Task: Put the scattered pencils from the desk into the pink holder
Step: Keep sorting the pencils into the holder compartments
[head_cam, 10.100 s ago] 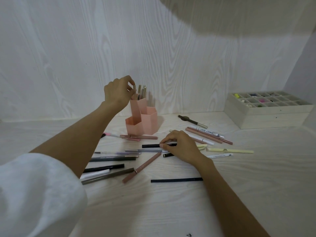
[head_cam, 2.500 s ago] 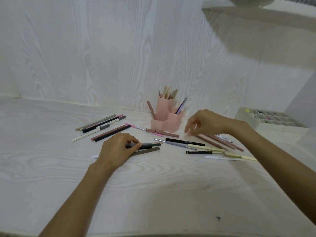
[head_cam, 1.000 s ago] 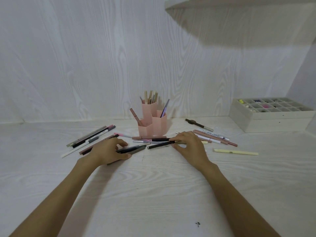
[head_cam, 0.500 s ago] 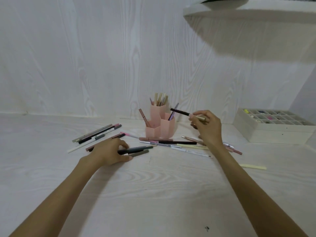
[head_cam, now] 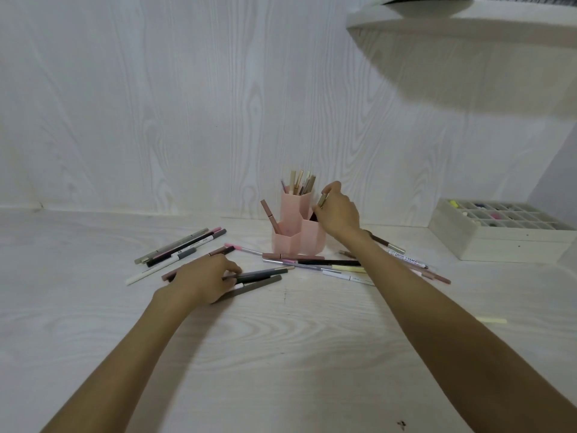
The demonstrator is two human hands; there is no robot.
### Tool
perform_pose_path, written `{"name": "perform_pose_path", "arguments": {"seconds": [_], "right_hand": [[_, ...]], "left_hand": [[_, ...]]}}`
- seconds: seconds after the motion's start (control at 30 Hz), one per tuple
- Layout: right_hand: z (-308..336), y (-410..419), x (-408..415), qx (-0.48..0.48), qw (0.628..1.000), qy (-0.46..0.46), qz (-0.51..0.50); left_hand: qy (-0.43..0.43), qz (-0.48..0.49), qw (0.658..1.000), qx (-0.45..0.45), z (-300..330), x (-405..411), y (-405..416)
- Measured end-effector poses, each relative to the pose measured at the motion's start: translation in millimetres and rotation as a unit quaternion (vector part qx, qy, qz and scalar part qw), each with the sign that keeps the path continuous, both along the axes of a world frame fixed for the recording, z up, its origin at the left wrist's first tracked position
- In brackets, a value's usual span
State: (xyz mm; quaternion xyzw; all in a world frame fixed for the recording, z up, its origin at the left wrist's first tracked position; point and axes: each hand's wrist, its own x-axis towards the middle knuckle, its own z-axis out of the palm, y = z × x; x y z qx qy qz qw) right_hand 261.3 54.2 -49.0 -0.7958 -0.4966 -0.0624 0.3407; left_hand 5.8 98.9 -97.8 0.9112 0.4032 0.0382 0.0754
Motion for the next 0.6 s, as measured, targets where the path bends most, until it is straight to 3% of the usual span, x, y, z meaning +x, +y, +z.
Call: {"name": "perform_pose_path", "arguments": {"seconds": [0.1, 0.27, 0.43, 0.53, 0.6], "right_hand": [[-11, 0, -7, 0.078, 0.996, -0.033, -0.037], [-15, -6, -3, 0.038, 0.993, -0.11, -0.032], [-3, -44, 14, 0.085, 0.995, -0.027, 0.047], [6, -93, 38, -0.002, 0.992, 0.006, 0.124], [10, -131, 55, -0.114, 0.977, 0.051, 0.174]], "left_hand": [[0.007, 0.009, 0.999, 0.043, -1, -1, -1], [0.009, 0.004, 0.996, 0.087, -3, 3, -3], [0.0, -0.005, 0.998, 0.069, -9, 9, -7], [0.03, -0.003, 0.997, 0.064, -13, 14, -14], [0.044, 0.001, 0.997, 0.066, -16, 14, -17]]}}
